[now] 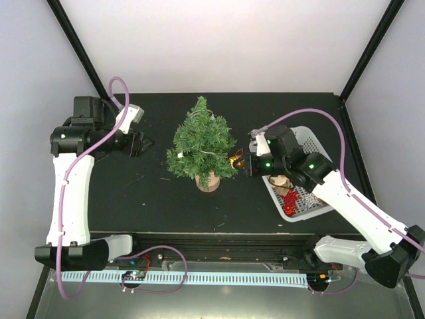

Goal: Decorate the small christmas tree

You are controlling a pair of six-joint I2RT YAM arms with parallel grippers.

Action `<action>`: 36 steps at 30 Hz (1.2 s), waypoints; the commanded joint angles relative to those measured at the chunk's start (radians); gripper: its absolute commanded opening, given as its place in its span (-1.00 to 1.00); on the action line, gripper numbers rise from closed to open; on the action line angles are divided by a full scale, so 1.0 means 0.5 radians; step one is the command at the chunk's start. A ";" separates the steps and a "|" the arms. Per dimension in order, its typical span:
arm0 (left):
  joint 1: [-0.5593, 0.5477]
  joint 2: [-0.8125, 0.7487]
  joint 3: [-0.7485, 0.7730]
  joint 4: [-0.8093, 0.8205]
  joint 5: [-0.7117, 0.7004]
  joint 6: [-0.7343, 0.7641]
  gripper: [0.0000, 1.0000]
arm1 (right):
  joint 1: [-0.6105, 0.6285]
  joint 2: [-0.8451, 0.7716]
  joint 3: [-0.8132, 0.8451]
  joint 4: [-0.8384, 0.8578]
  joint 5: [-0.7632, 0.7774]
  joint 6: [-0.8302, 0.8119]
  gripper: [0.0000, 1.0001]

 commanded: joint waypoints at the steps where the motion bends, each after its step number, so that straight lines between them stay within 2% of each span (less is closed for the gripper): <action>1: 0.018 -0.088 0.008 0.005 0.036 0.019 0.21 | 0.070 0.045 0.081 0.070 0.000 0.028 -0.39; 19: 0.018 -0.177 -0.087 0.011 0.068 0.021 0.21 | 0.122 0.398 0.256 0.145 0.071 -0.006 -0.41; 36: 0.017 -0.169 -0.096 -0.002 0.143 0.028 0.21 | 0.155 0.543 0.317 0.167 0.054 -0.011 -0.41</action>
